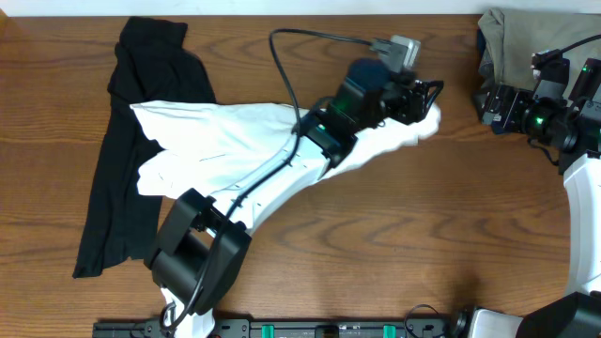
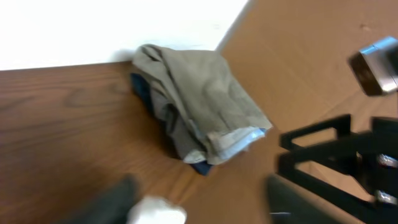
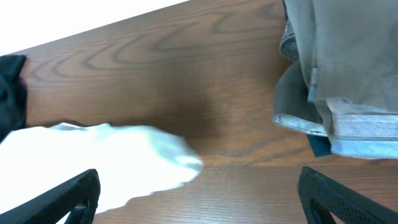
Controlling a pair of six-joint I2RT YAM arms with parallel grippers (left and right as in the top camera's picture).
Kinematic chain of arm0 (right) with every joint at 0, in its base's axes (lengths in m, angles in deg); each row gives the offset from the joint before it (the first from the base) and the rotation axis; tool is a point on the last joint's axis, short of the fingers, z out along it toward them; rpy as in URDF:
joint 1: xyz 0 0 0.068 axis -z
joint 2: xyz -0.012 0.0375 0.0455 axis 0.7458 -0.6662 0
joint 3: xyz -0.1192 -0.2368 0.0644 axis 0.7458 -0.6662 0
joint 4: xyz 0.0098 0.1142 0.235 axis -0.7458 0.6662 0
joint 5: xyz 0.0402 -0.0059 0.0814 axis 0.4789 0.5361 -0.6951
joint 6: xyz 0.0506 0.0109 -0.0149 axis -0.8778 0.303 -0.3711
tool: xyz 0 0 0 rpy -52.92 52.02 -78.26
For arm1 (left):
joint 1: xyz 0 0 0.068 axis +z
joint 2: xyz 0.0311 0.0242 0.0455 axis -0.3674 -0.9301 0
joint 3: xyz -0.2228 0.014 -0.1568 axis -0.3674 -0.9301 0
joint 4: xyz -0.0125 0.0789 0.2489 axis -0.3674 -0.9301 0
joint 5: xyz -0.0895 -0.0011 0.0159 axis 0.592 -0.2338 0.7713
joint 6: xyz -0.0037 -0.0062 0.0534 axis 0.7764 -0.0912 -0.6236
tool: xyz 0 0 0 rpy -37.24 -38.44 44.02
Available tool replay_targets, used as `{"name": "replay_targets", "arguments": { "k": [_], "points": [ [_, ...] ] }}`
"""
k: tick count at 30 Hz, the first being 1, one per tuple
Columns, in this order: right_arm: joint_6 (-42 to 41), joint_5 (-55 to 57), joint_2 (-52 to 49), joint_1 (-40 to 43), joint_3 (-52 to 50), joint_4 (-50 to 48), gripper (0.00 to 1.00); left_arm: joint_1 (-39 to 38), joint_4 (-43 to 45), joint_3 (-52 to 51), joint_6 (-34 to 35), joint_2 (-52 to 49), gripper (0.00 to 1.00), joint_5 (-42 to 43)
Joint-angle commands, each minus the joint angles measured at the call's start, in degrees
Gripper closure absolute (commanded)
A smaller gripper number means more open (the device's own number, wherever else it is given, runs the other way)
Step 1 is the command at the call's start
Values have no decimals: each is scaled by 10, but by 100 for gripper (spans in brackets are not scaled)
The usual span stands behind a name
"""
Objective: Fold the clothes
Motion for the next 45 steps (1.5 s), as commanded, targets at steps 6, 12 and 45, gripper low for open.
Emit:
{"name": "replay_targets", "arguments": {
  "k": [6,12,45],
  "points": [
    [1,-25,-1,-24,9,9,1,135,-216,11,0,114,2,-3],
    [3,-7,-38,-96,7,27,1,237,-522,11,-14,188,2,-3],
    [12,33,-121,-153,7,35,1,224,-495,-379,-59,196,28,-181]
  ]
}}
